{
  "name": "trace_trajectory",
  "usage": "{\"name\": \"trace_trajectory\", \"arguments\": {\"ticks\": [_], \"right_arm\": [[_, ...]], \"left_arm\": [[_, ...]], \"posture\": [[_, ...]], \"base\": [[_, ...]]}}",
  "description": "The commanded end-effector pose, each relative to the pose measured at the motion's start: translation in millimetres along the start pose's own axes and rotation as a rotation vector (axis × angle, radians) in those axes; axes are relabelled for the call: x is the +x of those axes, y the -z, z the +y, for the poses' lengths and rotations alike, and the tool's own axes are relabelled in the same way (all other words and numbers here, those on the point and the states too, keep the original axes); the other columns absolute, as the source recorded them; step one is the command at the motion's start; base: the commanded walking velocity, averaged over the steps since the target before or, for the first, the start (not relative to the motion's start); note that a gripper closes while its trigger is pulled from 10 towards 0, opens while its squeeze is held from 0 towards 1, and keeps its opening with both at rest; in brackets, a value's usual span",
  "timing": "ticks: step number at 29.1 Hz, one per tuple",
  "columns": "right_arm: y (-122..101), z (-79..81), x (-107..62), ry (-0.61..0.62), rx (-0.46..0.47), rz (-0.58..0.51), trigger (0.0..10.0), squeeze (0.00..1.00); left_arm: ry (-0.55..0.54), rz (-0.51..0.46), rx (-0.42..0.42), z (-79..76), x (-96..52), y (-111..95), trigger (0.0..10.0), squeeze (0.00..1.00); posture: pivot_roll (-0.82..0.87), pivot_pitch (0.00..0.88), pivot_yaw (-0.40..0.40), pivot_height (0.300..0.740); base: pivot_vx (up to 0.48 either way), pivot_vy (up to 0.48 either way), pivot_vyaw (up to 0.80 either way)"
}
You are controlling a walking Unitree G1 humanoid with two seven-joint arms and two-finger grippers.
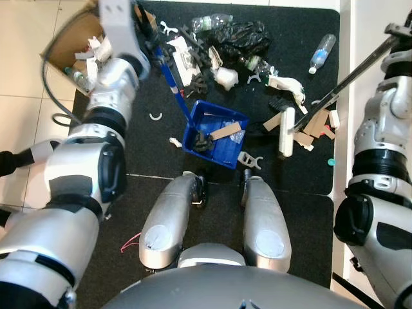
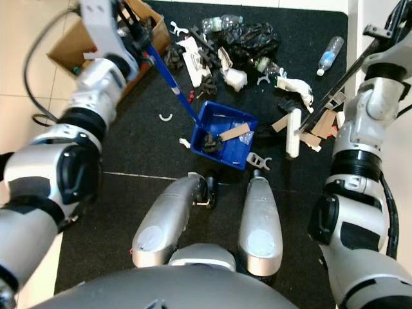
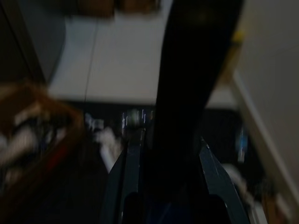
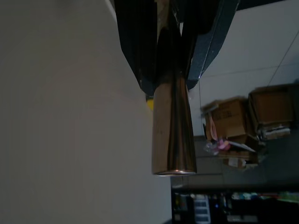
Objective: Sweep floor
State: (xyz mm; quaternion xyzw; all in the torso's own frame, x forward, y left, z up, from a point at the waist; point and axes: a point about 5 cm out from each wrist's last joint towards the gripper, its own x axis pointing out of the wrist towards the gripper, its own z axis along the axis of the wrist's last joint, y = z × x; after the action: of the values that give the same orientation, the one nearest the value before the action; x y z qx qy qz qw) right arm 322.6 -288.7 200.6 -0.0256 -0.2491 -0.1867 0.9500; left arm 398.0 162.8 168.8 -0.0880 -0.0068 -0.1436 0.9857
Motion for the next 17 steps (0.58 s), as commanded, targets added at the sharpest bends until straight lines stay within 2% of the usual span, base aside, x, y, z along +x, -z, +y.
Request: {"name": "trace_trajectory", "arguments": {"ticks": [1,7,9,11,15,17], "right_arm": [[-14,-6.9,4.3,-0.014,-0.044,-0.058,10.0,0.00],[-26,-7.5,13.0,-0.027,-0.048,-0.090,10.0,0.00],[-27,2.3,15.7,-0.044,-0.001,-0.064,10.0,0.00],[-27,5.2,15.6,-0.049,0.015,-0.056,10.0,0.00],[-19,17.4,13.5,-0.047,0.095,-0.011,10.0,0.00],[-18,21.1,12.6,-0.057,0.105,-0.004,10.0,0.00]], "left_arm": [[-0.009,-0.112,-0.012,8.3,-0.7,-23,10.0,0.00],[-0.036,-0.169,0.019,17.2,-5.4,-36,10.0,0.00],[-0.065,-0.170,0.030,17.1,-7.5,-36,10.0,0.00],[-0.071,-0.169,0.032,17.0,-8.1,-36,10.0,0.00],[-0.185,-0.207,-0.001,23.4,-12.9,-38,10.0,0.00],[-0.215,-0.204,-0.005,26.0,-14.4,-38,10.0,0.00]], "posture": [[0.01,0.119,0.064,0.740],[0.01,0.092,0.060,0.740],[0.01,0.064,0.060,0.740],[0.01,0.064,0.060,0.740],[0.02,0.026,0.056,0.740],[0.02,0.026,0.056,0.740]], "base": [[0.000,0.000,0.00],[0.000,0.000,0.00],[0.000,0.000,0.00],[0.000,0.000,0.00],[0.000,0.000,0.00],[0.000,0.000,0.00]]}}
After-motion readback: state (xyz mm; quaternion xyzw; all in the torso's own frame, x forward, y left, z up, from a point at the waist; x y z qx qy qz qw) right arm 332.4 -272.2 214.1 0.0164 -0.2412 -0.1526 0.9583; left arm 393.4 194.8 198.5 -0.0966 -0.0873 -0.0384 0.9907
